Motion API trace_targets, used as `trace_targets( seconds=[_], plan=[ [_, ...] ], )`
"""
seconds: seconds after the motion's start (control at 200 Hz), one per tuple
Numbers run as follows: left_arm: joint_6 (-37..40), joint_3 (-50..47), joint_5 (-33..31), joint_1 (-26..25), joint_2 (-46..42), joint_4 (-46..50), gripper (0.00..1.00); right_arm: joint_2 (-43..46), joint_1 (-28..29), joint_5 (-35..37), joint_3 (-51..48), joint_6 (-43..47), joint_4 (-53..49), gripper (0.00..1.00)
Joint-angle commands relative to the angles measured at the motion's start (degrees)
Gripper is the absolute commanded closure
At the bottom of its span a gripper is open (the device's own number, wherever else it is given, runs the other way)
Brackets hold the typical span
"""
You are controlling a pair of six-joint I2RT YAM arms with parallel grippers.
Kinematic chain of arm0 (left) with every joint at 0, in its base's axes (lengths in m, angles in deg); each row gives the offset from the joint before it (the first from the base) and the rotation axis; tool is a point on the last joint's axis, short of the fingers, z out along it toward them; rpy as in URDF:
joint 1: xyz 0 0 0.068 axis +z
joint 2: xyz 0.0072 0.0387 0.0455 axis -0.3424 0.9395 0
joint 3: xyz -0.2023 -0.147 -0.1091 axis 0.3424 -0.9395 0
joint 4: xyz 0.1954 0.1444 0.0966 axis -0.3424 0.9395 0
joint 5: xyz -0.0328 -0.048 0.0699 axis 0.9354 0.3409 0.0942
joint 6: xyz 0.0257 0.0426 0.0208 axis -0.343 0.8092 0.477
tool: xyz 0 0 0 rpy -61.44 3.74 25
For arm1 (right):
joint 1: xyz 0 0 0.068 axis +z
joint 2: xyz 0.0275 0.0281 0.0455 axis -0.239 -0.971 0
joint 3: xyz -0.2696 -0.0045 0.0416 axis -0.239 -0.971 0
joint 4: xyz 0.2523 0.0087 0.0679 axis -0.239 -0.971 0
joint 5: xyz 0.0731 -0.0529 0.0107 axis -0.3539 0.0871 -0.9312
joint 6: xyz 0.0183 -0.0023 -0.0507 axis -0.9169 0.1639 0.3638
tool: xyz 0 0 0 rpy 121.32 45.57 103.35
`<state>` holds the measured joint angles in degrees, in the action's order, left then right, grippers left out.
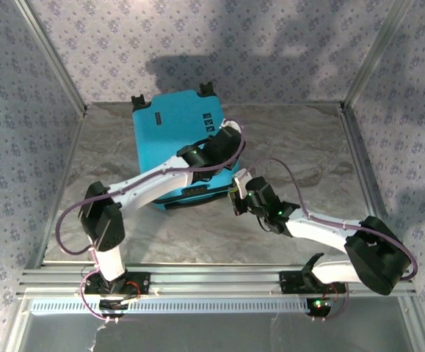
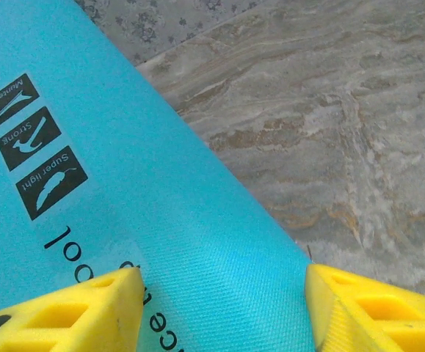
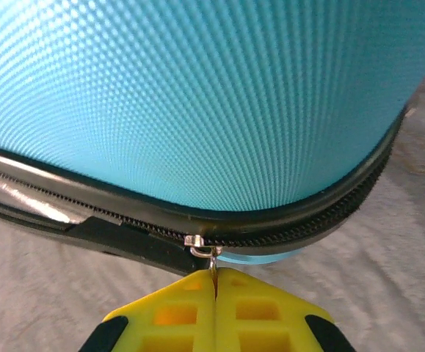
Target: Pack the luggage
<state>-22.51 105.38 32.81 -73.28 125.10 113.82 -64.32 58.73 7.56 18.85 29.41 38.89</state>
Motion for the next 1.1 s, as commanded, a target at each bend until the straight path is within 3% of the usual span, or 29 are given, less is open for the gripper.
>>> trace_targets(
  seconds=[0.0,0.31,0.505,0.77,1.094],
  plan=[
    [-1.30,-8.75,-2.57,1.44,-5.15,14.38,0.42,0.09,4.82,0.95,-1.44,-0.65,1.04,1.00],
    [-7.15,-25.13,-8.34,3.80,-23.30,20.11,0.41,-8.70,19.13,1.20,5.96,2.84,3.17,1.00],
    [-7.94,-26.09,-8.60,5.07,-26.45,21.47,0.41,-11.40,15.40,0.01,5.51,4.00,5.18,1.00],
    [-8.55,-25.57,-10.67,5.14,-22.18,21.44,0.41,-8.30,12.96,7.47,4.25,3.57,1.19,1.00],
    [-8.64,-27.04,-11.04,7.07,-21.90,20.52,0.43,-4.25,10.95,10.54,3.46,0.18,-4.42,1.00]
  ],
)
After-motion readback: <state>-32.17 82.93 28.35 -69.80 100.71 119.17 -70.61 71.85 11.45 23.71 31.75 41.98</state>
